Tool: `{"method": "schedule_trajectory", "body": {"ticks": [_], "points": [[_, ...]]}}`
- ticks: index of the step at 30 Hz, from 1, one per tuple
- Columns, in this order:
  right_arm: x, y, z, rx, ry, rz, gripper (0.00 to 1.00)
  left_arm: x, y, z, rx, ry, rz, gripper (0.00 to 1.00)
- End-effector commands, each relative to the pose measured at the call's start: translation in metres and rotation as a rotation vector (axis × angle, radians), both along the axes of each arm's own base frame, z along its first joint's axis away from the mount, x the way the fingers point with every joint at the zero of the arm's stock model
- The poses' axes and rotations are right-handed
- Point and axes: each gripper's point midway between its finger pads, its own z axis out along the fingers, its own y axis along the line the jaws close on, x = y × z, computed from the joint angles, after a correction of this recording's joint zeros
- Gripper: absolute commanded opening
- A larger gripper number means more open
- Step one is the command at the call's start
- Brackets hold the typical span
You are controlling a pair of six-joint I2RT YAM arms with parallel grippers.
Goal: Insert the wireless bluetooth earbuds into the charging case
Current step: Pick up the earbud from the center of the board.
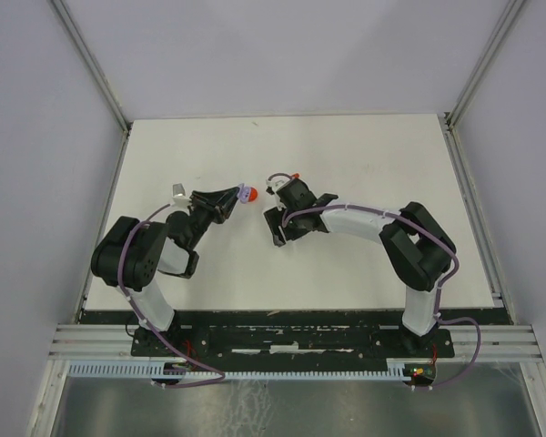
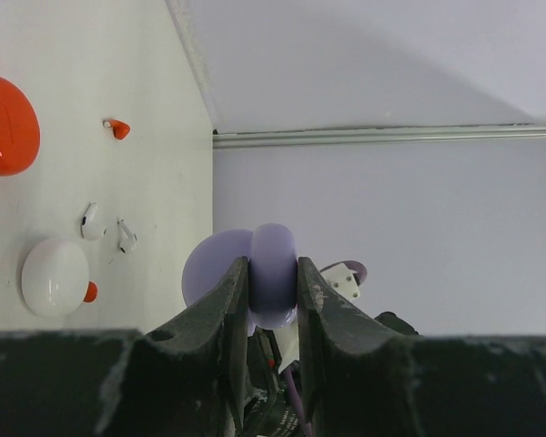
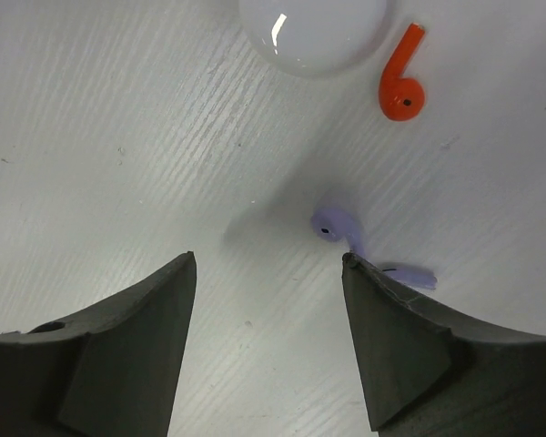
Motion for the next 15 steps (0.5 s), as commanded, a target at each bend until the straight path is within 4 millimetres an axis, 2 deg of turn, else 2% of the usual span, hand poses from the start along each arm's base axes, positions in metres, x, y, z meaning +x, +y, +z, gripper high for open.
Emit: {"method": "schedule_trajectory", "body": {"ticks": [1,4,9,15], "points": [[0.021,-0.007,0.043,-0.031,-0.16,-0.004,0.73,-0.005,0.001,0.022,-0.029,-0.073,-0.016,0.07],[0.027,-0.008,0.041,-0.071,-0.179,0.028,0.7,-0.005,0.002,0.021,-0.028,-0.071,-0.014,0.06],[0.036,-0.005,0.029,-0.121,-0.186,0.085,0.59,-0.006,0.006,0.022,-0.03,-0.072,-0.01,0.06],[0.037,-0.003,0.019,-0.138,-0.171,0.112,0.58,-0.006,0.008,0.022,-0.03,-0.073,-0.009,0.06]]}}
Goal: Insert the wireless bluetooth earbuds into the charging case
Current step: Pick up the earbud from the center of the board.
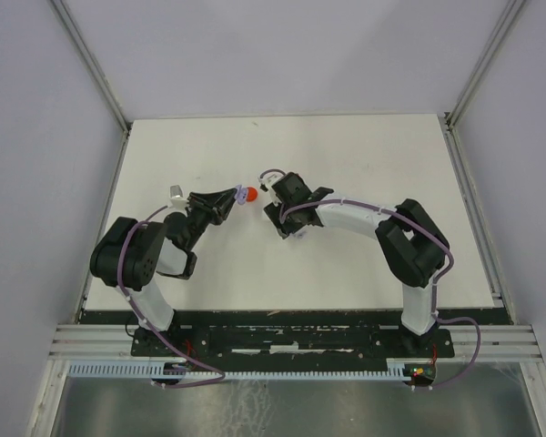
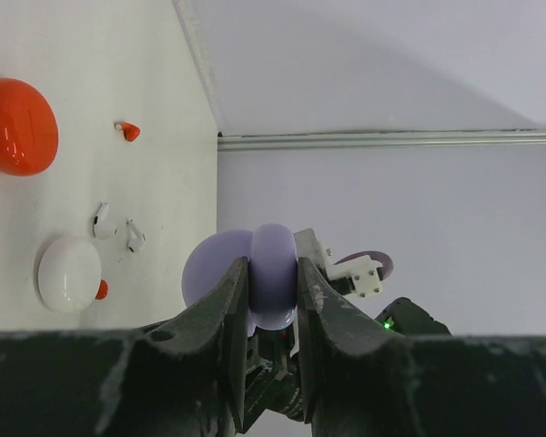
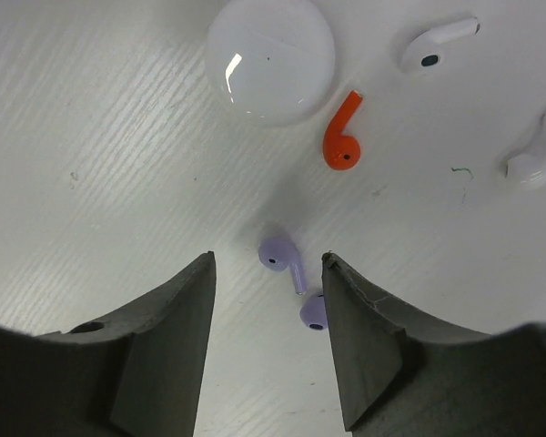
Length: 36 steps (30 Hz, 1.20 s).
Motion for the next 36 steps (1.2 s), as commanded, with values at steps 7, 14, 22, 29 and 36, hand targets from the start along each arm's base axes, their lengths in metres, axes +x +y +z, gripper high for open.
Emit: {"method": "schedule_trajectory", "body": {"ticks": [7,14,22,29,36], "points": [[0.007,0.001,-0.005,-0.048,-0.007,0.027,0.56,-0.005,0.001,0.025,-0.035,-0.081,-0.014,0.06],[0.004,-0.004,-0.015,-0.067,0.016,0.027,0.52,-0.005,0.001,0.025,-0.037,-0.079,-0.014,0.06],[0.005,-0.005,-0.022,-0.063,0.033,0.025,0.49,-0.004,0.001,0.024,-0.038,-0.079,-0.015,0.06],[0.007,-0.005,-0.026,-0.063,0.039,0.023,0.46,-0.004,0.001,0.022,-0.037,-0.075,-0.016,0.06],[0.007,-0.007,-0.027,-0.064,0.047,0.02,0.42,-0.004,0.001,0.022,-0.042,-0.076,-0.015,0.06]]}}
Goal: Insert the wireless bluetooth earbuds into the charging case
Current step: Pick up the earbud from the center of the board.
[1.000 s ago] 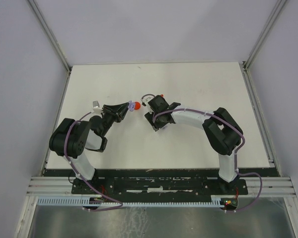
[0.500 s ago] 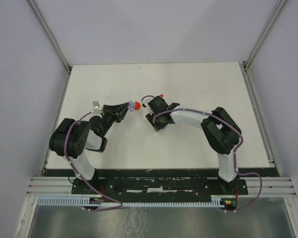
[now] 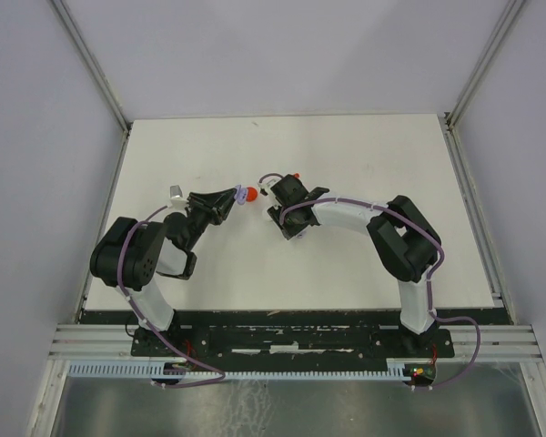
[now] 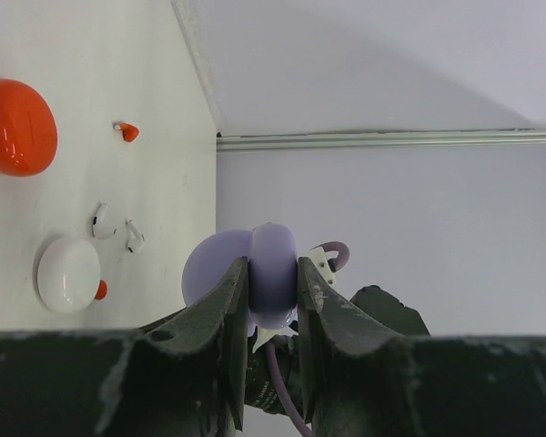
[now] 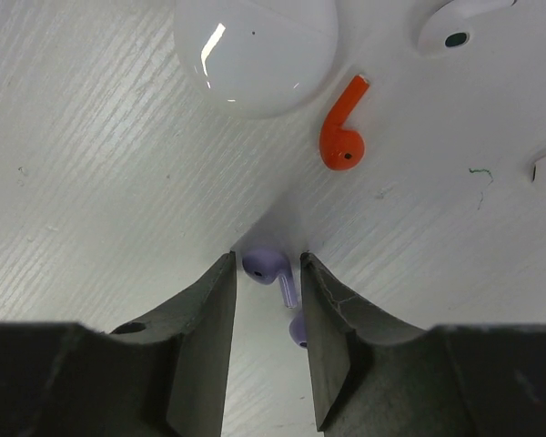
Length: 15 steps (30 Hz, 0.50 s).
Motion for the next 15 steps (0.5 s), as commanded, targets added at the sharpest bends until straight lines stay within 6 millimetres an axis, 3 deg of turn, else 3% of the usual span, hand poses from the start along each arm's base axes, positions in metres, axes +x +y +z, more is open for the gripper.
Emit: {"method": "schedule_trajectory", "body": {"ticks": [1,15], "points": [[0.0066,0.003,-0.0008,0.009,-0.005,0.0,0.41,-0.0035,-0.0002,0.0223,-0.042,-0.074,-0.016,0.06],[0.0064,0.0021,-0.0006,0.012,-0.003,-0.002,0.32,-0.0037,-0.0006,0.0221,-0.041,-0.075,-0.018,0.06]]}}
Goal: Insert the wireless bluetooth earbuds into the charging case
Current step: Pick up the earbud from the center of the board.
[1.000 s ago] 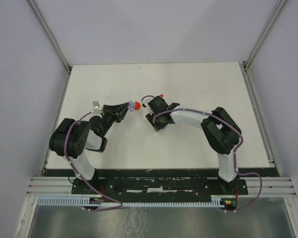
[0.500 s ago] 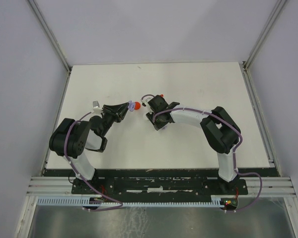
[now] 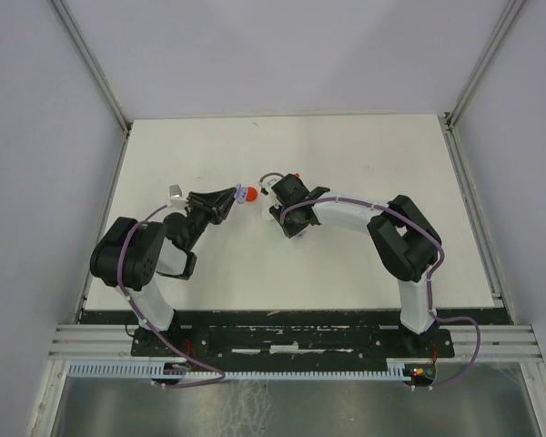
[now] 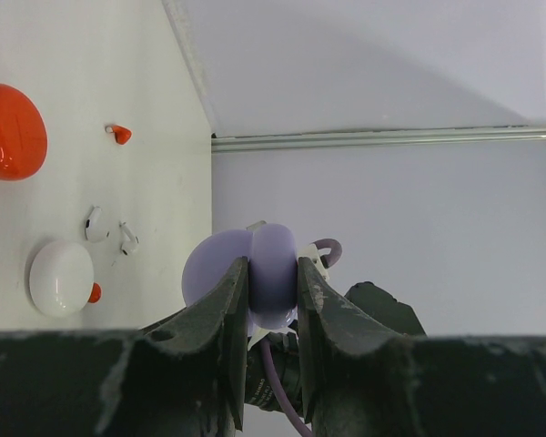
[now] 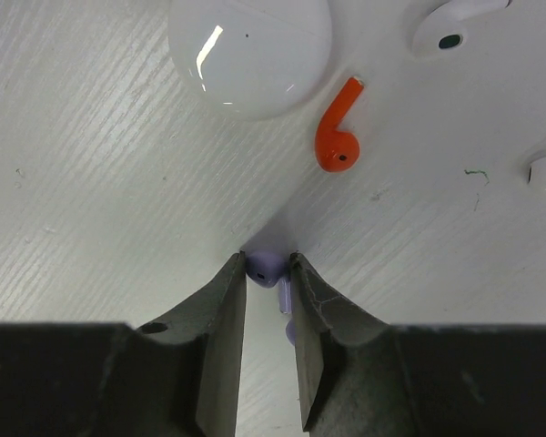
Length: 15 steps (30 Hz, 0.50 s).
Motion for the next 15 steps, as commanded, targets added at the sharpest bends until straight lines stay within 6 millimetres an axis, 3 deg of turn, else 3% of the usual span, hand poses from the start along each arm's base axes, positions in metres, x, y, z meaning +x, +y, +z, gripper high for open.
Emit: {"method": "schedule_trajectory", "body": {"ticks": [1,8,15], "points": [[0.005,0.003,0.0,0.009,-0.004,0.001,0.31,-0.004,-0.001,0.018,-0.037,-0.057,-0.018,0.06],[0.009,0.005,0.009,0.029,-0.034,-0.008,0.26,-0.003,-0.001,0.016,-0.036,-0.054,-0.02,0.05],[0.028,-0.002,0.042,0.078,-0.185,-0.096,0.25,-0.002,-0.002,0.015,-0.035,-0.051,-0.024,0.05]]}}
